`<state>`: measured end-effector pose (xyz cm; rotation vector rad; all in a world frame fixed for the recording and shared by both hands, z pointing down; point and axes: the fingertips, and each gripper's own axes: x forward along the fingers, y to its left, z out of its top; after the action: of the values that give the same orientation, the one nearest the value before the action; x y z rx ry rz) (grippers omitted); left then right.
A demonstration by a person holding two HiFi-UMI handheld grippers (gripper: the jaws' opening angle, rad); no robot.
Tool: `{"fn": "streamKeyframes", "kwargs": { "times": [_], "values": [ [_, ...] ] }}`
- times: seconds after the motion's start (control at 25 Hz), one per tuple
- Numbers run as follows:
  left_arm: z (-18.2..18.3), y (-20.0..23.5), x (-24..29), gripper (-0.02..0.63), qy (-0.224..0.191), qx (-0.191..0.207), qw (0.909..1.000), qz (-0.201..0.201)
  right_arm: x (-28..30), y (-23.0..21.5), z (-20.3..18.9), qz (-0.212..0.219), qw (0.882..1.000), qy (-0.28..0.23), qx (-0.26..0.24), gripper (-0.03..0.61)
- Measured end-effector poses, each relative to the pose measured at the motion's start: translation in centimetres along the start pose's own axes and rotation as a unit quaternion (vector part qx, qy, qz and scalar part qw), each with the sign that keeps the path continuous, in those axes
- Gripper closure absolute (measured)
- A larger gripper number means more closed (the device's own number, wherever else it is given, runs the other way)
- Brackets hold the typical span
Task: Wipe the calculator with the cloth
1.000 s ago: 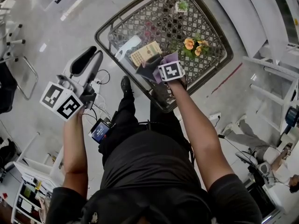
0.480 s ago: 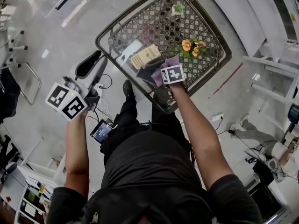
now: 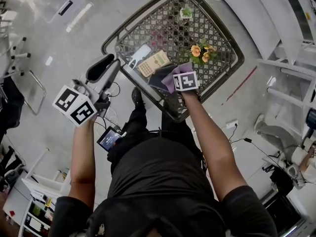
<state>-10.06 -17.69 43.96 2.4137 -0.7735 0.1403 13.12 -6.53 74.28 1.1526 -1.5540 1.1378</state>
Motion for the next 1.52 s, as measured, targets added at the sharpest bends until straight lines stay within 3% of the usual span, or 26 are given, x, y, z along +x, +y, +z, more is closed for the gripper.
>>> {"fn": "streamKeyframes", "kwargs": {
  "times": [0.28, 0.4, 0.6, 1.08, 1.28, 1.52],
  "values": [
    [1.8, -0.6, -0.3, 0.473, -0.008, 0.014, 0.9999, 0.001, -2.3, 0.2, 2.5, 0.013, 1.000, -0.021, -0.006, 0.480],
    [2.2, -0.9, -0.8, 0.472, -0.011, 0.011, 0.9999, 0.005, -3.6, 0.5, 2.7, 0.031, 0.999, -0.025, -0.005, 0.405],
    [2.6, -1.5, -0.4, 0.472, -0.025, 0.009, 0.9996, -0.006, -6.0, -0.5, 2.5, 0.041, 0.998, -0.044, 0.008, 0.383],
    [4.5, -4.1, -0.1, 0.474, -0.033, 0.037, 0.9985, -0.023, -13.5, -0.7, 4.2, 0.080, 0.981, -0.171, 0.036, 0.382],
    [5.5, -5.4, -0.8, 0.472, -0.039, 0.049, 0.9977, -0.025, -20.7, 0.3, 7.5, 0.106, 0.952, -0.285, 0.048, 0.383],
    [6.6, -7.0, -1.9, 0.472, -0.046, 0.062, 0.9966, -0.026, -33.6, 0.7, 10.9, 0.116, 0.883, -0.452, 0.053, 0.385]
  ]
}}
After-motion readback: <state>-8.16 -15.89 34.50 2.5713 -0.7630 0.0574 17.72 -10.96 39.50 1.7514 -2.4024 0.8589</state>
